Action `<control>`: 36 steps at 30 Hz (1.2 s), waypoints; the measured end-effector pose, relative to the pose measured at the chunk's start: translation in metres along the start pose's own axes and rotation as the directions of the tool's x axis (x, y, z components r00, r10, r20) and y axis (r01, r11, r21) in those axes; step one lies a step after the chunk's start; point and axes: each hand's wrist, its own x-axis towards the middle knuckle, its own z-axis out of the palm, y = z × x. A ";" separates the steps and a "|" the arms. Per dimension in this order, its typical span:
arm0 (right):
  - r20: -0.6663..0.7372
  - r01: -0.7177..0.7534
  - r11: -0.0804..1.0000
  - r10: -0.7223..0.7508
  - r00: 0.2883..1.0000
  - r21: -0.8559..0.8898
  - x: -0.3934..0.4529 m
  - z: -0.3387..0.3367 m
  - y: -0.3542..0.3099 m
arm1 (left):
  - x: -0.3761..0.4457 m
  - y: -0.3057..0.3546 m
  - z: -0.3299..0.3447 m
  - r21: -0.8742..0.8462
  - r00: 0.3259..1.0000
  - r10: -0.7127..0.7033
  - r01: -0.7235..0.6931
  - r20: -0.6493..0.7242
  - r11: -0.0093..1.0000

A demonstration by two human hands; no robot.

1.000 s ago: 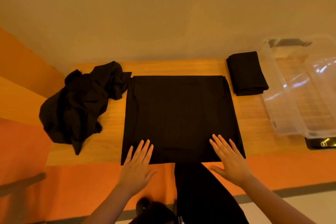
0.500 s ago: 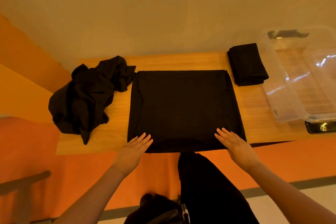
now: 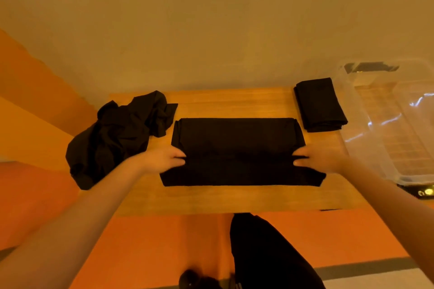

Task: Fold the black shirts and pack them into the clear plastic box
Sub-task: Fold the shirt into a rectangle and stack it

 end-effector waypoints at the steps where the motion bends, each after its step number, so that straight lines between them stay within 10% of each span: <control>1: -0.009 -0.010 0.999 0.011 1.000 0.038 0.009 -0.012 0.000 | 0.008 0.003 -0.016 -0.013 1.000 -0.019 0.019 0.001 1.000; 5: 0.013 -0.010 0.983 0.007 1.000 0.185 0.048 -0.055 0.005 | 0.042 0.011 -0.069 -0.036 0.998 -0.062 0.063 0.023 0.997; 10: -0.084 -0.209 0.960 0.196 0.977 -0.186 0.107 -0.081 0.005 | 0.091 0.003 -0.094 0.107 0.977 -0.135 0.153 -0.164 0.982; 13: -0.382 -0.333 0.896 0.209 0.900 -0.294 0.114 -0.062 -0.005 | 0.103 0.003 -0.065 0.237 0.783 -0.109 0.313 -0.613 0.919; 16: -0.581 -0.174 0.941 -0.030 0.813 -0.291 0.107 -0.016 -0.014 | 0.098 0.027 0.002 0.310 0.657 0.143 0.145 -0.740 0.940; 21: -0.346 -0.025 0.935 -0.106 0.932 -0.354 0.115 0.040 -0.007 | 0.107 0.014 0.070 0.210 0.815 -0.061 0.219 -0.576 0.953; 36: -0.558 -0.179 0.965 0.044 0.829 -0.191 0.082 0.083 0.013 | 0.095 -0.015 0.075 0.275 0.771 -0.098 0.339 -0.629 0.900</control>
